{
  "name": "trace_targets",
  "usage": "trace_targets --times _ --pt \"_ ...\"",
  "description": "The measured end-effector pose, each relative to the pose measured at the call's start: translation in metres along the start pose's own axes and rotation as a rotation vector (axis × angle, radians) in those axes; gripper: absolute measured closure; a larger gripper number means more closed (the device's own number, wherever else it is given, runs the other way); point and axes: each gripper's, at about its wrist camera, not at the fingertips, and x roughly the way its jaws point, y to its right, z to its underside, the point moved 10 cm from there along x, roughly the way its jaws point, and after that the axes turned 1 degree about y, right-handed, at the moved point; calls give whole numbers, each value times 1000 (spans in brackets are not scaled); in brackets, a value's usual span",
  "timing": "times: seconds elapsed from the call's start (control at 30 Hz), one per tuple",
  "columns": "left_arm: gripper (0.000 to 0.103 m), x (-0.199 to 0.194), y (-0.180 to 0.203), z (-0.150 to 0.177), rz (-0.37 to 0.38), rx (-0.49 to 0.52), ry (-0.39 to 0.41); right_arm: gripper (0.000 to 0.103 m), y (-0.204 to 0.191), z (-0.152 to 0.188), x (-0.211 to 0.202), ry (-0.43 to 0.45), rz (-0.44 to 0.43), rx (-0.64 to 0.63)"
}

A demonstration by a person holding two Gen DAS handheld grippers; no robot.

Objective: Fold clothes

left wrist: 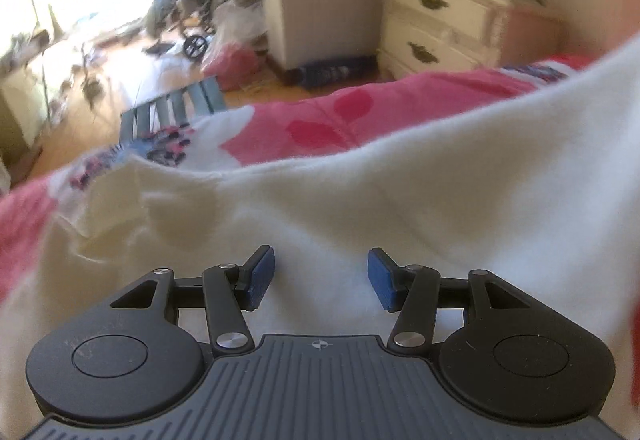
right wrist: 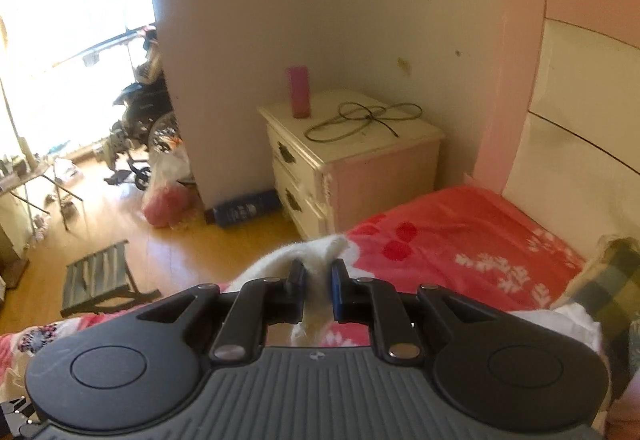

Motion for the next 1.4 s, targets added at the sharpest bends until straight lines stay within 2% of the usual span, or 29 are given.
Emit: trace_targets --times 0.13,0.2,0.3,0.47,0.6,0.7,0.77,0.83,0.9,0.93,1.0,1.07,1.1,1.2,1.3,1.4 --pt "44 8 3 0 -49 -18 12 89 -8 11 -13 12 -16 11" --pt "45 3 0 -2 -37 -37 4 89 -12 16 -20 19 -27 17" --pt "45 -18 -26 -8 -31 -100 -4 88 -27 20 -35 41 -61 9" --pt "45 -101 -117 -14 -81 -237 17 88 -121 16 -100 125 -246 -180" --pt "45 -174 -201 -3 -116 -362 15 88 -219 46 -154 136 -425 -357" --pt "45 -220 -257 17 -168 -439 20 88 -290 93 -180 108 -549 -455" --pt "45 -240 -279 34 -185 -462 17 87 -334 130 -190 81 -621 -488" --pt "44 -249 -290 52 -167 -477 6 83 -376 184 -187 20 -694 -501" --pt "44 -249 -290 70 -141 -481 -15 70 -415 254 -175 -69 -735 -531" --pt "44 -245 -286 80 -123 -479 -34 46 -430 293 -166 -133 -750 -562" --pt "44 -233 -271 95 -76 -466 -69 43 -450 363 -152 -274 -758 -602" --pt "44 -219 -250 107 -24 -450 -99 44 -455 410 -145 -400 -739 -584" --pt "44 -212 -239 110 5 -434 -108 44 -449 417 -146 -436 -746 -535" --pt "44 -193 -197 109 90 -334 -112 44 -415 398 -149 -456 -765 -342" --pt "44 -175 -156 103 141 -181 -99 44 -356 370 -132 -433 -681 -66" --pt "43 -158 -129 104 131 -56 -105 43 -287 352 -106 -429 -594 276"
